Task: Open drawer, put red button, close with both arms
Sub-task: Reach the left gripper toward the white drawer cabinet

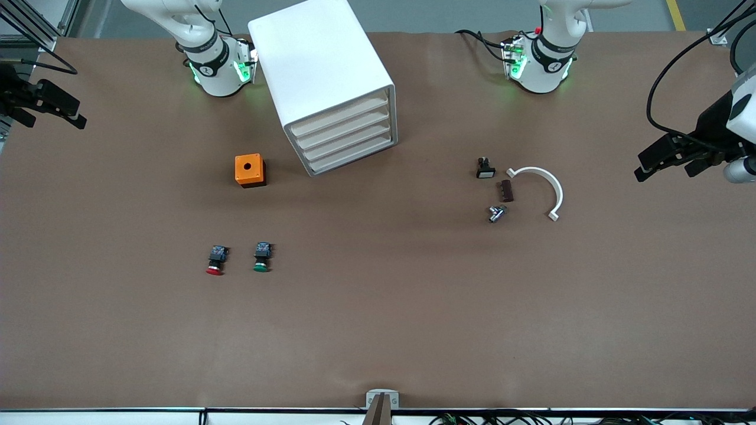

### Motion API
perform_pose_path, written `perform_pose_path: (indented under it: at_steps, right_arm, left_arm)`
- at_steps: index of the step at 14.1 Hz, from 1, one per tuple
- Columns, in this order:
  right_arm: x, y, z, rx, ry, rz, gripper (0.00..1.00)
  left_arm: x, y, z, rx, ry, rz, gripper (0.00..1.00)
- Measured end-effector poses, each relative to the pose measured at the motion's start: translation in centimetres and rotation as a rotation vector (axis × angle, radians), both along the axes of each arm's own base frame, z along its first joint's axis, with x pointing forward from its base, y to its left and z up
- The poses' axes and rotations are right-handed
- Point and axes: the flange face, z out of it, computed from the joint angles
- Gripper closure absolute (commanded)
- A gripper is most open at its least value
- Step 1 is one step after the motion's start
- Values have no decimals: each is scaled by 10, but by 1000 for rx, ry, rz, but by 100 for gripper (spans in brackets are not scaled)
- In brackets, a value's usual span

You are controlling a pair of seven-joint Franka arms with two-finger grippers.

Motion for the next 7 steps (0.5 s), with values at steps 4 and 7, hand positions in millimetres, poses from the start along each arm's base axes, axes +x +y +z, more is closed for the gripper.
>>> perform_pose_path:
  at_steps: [4, 7]
  right_arm:
    - [0, 1, 0, 0, 1, 1, 0]
    - [0, 1, -1, 0, 2, 1, 0]
  left_arm:
    - [0, -1, 0, 0, 0, -1, 0]
    - [2, 3, -5, 0, 11, 4, 0]
